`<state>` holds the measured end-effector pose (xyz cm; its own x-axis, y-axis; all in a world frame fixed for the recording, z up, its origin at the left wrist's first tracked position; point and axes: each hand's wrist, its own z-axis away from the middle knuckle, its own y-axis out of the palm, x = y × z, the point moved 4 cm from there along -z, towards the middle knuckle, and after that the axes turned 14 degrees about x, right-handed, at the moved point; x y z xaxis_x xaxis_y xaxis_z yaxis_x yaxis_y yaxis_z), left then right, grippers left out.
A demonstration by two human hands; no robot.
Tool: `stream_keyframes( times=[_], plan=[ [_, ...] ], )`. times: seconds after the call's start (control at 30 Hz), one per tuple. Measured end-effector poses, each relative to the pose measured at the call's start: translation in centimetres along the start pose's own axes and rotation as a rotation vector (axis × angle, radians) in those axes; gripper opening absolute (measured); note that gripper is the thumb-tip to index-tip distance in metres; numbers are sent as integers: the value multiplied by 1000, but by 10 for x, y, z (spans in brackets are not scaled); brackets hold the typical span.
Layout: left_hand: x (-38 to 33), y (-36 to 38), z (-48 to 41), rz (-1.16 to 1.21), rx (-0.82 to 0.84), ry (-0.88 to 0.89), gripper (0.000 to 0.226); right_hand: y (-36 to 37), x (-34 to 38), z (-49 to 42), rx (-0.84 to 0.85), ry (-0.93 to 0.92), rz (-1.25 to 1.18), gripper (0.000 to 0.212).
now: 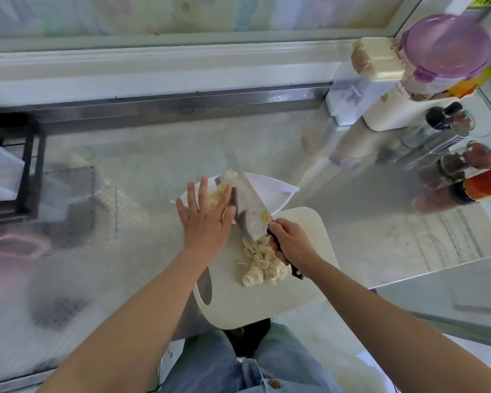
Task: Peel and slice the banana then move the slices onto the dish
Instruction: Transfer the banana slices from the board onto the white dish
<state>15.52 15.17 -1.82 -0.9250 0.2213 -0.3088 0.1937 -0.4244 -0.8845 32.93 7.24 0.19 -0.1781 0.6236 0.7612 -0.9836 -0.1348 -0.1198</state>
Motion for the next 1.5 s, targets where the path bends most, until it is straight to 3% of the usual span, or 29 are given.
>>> stream_keyframes(
  times=[0.17, 0.5, 0.7, 0.87, 1.13, 1.5],
  plan=[
    [-1, -3, -7, -75, 11, -25, 49, -9, -3, 4, -2, 0, 4, 24],
    [-14, -2, -4, -134, 89, -13, 55, -28, -9, 9, -41, -29, -26, 26],
    [-37, 3, 20, -29, -26, 155, 54, -61, -38, 34, -154, -74, -94, 38],
    [-58, 34, 53, -44, 50, 385, 45, -80, -87, 61, -245, -21, -56, 39],
    [-59, 77, 74, -75, 195, 255, 67, -70, -132, 84, -284, 83, 57, 40],
    [-62, 87, 74, 46, 229, 259, 84, -32, -119, 72, -111, 136, 139, 40]
  ],
)
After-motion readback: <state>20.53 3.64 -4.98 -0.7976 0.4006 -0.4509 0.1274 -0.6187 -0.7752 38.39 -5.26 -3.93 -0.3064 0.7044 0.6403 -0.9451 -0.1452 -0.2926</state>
